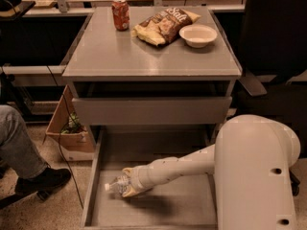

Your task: Place blue plastic bottle into middle drawer

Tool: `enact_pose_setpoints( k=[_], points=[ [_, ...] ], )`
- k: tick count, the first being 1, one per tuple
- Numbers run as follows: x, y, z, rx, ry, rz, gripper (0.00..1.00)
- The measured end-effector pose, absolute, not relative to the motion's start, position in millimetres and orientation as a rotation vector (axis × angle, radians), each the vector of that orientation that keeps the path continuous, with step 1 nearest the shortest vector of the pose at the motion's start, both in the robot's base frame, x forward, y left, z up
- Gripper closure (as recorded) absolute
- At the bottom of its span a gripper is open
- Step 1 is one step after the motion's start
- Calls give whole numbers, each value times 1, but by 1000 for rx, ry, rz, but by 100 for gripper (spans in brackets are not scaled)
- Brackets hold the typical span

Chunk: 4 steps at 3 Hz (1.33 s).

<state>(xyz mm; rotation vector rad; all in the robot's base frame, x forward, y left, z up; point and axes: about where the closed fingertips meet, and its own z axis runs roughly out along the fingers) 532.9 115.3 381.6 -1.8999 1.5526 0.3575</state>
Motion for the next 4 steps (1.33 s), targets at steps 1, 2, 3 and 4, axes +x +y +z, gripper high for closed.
enact_pose_setpoints(
  k=[1, 2, 3, 4],
  points=[
    [527, 108, 387, -1855, 1560, 382, 0],
    [524, 97, 392, -1799, 1568, 407, 0],
    [519, 85, 414, -1743, 1525, 452, 0],
    [517, 30, 454, -1649, 1551, 393, 0]
  ],
)
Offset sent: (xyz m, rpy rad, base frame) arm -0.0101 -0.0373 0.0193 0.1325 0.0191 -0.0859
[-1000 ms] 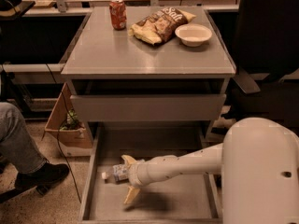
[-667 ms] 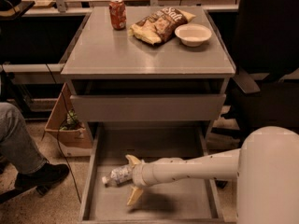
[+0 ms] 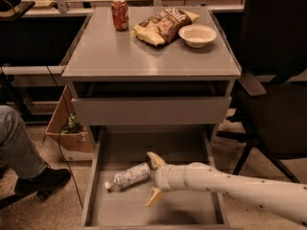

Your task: Place blue plastic bottle into middle drawer

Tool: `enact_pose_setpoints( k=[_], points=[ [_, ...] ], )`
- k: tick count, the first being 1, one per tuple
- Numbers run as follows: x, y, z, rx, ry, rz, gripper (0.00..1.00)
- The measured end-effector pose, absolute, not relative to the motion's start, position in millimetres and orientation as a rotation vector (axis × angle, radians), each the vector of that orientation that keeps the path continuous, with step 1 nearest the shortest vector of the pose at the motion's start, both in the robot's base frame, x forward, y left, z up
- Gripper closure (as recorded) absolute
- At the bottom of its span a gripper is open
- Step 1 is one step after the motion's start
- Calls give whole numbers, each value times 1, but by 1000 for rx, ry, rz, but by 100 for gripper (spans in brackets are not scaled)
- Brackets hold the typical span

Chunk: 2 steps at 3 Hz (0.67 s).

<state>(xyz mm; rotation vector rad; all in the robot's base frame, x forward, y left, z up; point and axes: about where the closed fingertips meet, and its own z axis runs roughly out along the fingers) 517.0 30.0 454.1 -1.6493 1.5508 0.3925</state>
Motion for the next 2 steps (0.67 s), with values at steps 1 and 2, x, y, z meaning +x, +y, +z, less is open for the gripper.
enact_pose_setpoints(
  k=[1, 2],
  points=[
    [525, -43, 531, -1590, 1572, 188, 0],
    [525, -46, 534, -1588, 1573, 178, 0]
  ],
)
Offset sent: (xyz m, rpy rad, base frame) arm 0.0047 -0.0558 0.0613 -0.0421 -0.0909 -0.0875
